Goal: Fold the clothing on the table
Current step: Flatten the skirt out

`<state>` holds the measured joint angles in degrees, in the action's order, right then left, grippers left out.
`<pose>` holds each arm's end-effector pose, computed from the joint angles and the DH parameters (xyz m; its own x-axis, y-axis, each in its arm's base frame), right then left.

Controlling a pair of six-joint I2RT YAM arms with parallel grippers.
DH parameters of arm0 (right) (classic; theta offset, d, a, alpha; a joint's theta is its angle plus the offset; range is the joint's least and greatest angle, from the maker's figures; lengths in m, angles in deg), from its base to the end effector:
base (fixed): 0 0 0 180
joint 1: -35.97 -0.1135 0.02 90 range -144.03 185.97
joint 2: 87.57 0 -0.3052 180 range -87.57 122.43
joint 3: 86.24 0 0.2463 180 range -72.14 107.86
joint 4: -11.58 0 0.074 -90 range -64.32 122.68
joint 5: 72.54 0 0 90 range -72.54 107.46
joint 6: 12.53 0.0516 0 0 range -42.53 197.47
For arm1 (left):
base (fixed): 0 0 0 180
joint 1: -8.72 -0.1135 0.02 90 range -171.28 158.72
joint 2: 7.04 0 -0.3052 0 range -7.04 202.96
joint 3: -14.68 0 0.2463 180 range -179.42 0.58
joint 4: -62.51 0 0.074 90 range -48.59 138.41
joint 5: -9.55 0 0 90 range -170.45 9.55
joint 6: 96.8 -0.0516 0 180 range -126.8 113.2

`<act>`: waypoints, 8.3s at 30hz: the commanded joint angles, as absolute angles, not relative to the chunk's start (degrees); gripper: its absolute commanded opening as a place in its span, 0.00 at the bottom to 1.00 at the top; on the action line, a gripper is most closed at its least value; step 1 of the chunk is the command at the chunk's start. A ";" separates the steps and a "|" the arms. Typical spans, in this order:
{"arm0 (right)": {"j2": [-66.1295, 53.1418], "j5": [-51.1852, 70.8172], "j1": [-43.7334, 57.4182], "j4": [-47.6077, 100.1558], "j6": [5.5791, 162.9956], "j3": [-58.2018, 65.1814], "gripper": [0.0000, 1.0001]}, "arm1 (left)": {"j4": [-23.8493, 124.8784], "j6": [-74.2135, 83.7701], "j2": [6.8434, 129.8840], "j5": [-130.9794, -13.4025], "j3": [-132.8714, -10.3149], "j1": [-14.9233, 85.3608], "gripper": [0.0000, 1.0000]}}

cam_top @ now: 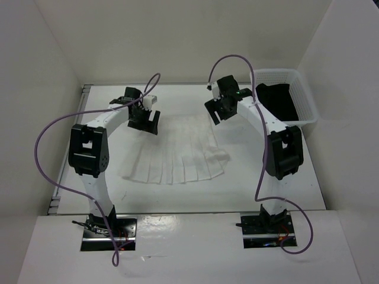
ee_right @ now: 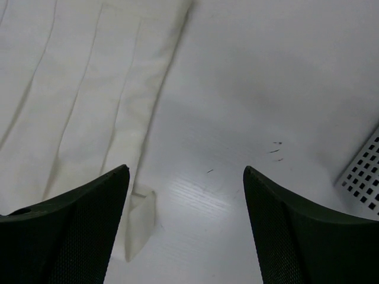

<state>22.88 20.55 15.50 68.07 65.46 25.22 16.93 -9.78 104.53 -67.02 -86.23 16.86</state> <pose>0.4170 0.1527 0.3004 -0.6883 -0.4787 -0.5450 -0.4742 0.8655 -0.1614 0.4371 -0.0746 0.2485 -0.8081 0.1667 -0.5650 0.3079 0.9372 -0.1639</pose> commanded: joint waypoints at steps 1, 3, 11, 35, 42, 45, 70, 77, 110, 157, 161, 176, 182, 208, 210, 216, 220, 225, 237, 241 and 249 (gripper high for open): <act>19.31 16.06 15.58 63.14 63.67 21.21 0.82 | 18.87 -9.79 105.45 -65.25 -84.60 15.58 0.99; 19.30 15.26 15.58 61.81 64.20 19.79 0.82 | 20.63 -8.31 106.68 -65.25 -85.64 13.65 0.99; 23.51 8.59 15.58 61.80 67.10 23.21 0.81 | 22.40 -6.80 112.83 -53.40 -92.05 8.28 0.97; 23.96 9.11 15.58 64.00 65.43 24.45 0.81 | 11.50 -17.26 131.12 -35.80 -109.65 5.38 0.62; 23.96 9.11 15.58 64.00 65.43 23.92 0.81 | 12.11 -17.26 129.98 -34.66 -106.66 5.38 0.45; 23.96 9.11 15.58 64.00 65.43 23.92 0.81 | 12.64 -17.26 129.45 -34.13 -105.25 5.38 0.40; 41.09 -21.47 27.44 62.94 65.09 29.27 0.70 | 11.33 -17.34 123.39 -38.61 -98.73 5.38 0.14; 46.72 -23.32 27.44 64.17 64.55 36.04 0.69 | 9.48 -19.01 125.06 -38.62 -99.97 5.38 0.14; 60.08 -27.63 24.55 70.77 62.97 51.87 0.45 | 5.70 -20.60 128.92 -37.56 -103.84 5.91 0.14; -14.80 -28.40 30.52 89.90 47.08 28.66 0.00 | -11.43 -26.47 66.70 -44.07 -104.20 13.55 0.00; -14.11 -29.56 30.52 90.81 45.39 27.62 0.00 | -13.90 -28.95 66.17 -41.43 -101.12 13.55 0.00; 12.67 -19.21 29.99 64.02 58.13 18.19 0.00 | 6.57 -25.26 100.06 -44.59 -94.07 13.03 0.00; 27.03 -13.57 28.67 62.59 59.10 29.80 0.00 | 9.39 -23.41 111.70 -49.43 -104.98 11.44 0.00; 27.57 14.56 20.59 62.59 66.57 32.72 0.89 | 12.98 -13.83 116.19 -56.79 -106.40 23.74 1.00; 26.95 15.26 20.59 61.98 66.05 29.90 0.89 | 13.61 -13.83 116.18 -56.81 -106.39 23.75 1.00; 25.01 15.96 20.59 61.45 65.00 27.44 0.90 | 14.75 -13.83 117.14 -60.58 -105.69 24.80 1.00; 23.88 16.49 20.59 61.45 64.99 26.91 0.90 | 17.12 -13.05 116.28 -65.23 -100.51 23.67 1.00; 23.87 16.49 20.59 60.83 64.99 26.38 0.90 | 18.43 -11.28 114.95 -65.77 -94.18 23.13 1.00; 23.87 15.96 20.59 60.31 64.99 26.38 0.90 | 16.86 -3.81 107.94 -65.25 -78.19 24.18 1.00; 23.87 15.96 20.59 60.31 64.99 26.38 0.90 | 15.72 -3.81 105.55 -63.14 -72.65 24.19 1.00; 24.93 14.12 20.59 60.31 64.99 26.91 0.90 | 14.05 -7.32 101.16 -60.16 -67.19 25.41 1.00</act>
